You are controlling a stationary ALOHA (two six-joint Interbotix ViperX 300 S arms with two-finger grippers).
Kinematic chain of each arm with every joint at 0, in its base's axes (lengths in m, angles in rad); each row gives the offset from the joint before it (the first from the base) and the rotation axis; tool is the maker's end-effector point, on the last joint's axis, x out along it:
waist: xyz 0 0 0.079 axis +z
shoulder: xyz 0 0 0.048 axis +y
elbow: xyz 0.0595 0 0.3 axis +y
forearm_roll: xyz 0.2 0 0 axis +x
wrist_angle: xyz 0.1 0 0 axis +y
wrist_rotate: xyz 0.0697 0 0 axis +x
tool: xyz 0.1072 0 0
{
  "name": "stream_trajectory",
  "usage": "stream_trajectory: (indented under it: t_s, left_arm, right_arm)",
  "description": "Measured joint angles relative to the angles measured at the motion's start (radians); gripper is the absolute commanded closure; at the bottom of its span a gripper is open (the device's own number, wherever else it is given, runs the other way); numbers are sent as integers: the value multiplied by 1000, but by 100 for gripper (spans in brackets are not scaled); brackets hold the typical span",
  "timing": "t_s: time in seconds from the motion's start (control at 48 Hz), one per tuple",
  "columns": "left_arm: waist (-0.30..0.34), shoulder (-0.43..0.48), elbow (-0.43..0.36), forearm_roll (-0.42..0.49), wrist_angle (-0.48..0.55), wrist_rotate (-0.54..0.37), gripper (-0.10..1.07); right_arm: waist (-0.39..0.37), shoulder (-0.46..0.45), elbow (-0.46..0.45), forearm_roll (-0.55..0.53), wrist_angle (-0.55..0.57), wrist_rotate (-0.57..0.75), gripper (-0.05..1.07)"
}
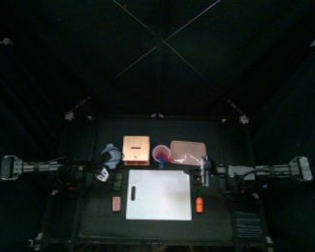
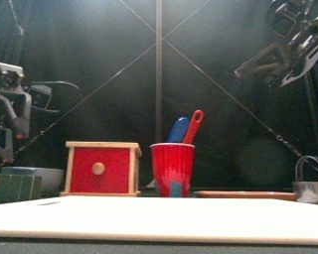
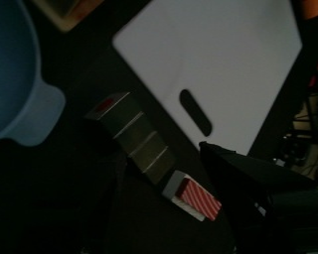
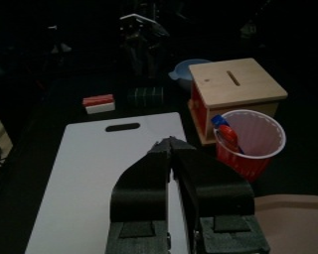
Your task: Put sushi roll on cutting board
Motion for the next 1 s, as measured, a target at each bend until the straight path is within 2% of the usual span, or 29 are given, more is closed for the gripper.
stream_trajectory:
  t_s: [0.271,0.521,0.688,1.0]
  left_arm:
    - [-34,44,-2,124,-11,-213,5]
    - [-123,110,-25,229,-43,-370,5]
    - [-146,184,-57,290,-48,-426,5]
    - [-155,302,-109,307,-71,-489,5]
  right_arm:
    - [0,9,0,11,0,0,100]
    - [-2,34,0,11,0,0,100]
    - [0,40,0,11,0,0,100]
    - [15,41,0,11,0,0,100]
